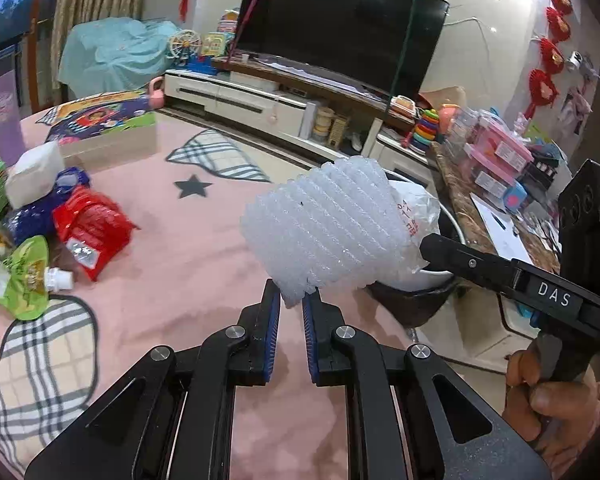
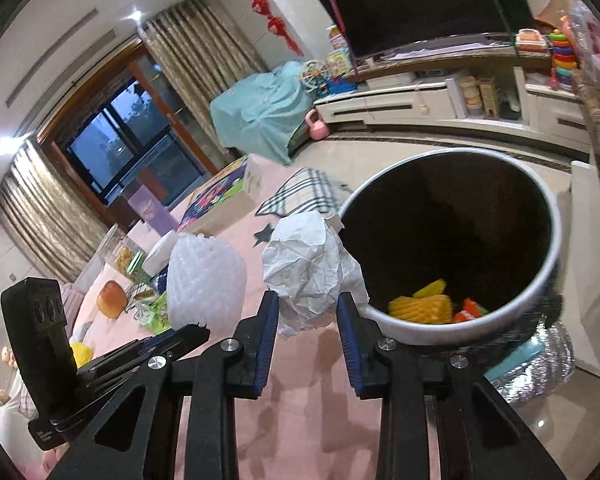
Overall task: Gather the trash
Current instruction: 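Carry the white foam net and crumpled paper over the bin and lower them inside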
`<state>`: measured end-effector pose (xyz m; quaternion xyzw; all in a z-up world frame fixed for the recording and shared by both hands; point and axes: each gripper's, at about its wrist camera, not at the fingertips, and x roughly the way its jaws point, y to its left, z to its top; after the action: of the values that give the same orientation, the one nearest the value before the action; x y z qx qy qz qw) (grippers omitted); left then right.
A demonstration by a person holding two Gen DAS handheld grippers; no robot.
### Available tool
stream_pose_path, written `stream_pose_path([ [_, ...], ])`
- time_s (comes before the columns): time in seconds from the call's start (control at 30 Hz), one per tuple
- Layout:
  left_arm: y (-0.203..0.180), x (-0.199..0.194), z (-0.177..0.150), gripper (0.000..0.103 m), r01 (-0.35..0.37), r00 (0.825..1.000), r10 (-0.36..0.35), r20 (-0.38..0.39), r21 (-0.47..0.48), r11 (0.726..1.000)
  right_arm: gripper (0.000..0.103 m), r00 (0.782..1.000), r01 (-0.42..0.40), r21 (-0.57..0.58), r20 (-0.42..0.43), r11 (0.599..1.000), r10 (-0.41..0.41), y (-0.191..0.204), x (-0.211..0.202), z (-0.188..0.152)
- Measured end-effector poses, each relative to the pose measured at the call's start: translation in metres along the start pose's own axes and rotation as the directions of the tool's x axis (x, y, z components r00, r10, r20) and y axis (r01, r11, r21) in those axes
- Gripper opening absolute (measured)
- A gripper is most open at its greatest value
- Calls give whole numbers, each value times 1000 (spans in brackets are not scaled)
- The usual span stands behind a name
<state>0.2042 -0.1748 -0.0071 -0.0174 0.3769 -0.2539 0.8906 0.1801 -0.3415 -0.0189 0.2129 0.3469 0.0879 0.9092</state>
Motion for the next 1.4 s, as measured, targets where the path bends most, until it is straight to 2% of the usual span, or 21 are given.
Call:
stream_pose_path([
  [0.37, -35, 16, 6, 11, 13, 999, -11, -32, 63, 998, 30, 999, 31, 44, 37, 999, -32, -28, -21, 4],
  [1.4, -72, 52, 27, 11, 3, 997, 8, -74, 139, 990, 30, 994, 74, 105, 70, 992, -81, -74, -33, 19],
])
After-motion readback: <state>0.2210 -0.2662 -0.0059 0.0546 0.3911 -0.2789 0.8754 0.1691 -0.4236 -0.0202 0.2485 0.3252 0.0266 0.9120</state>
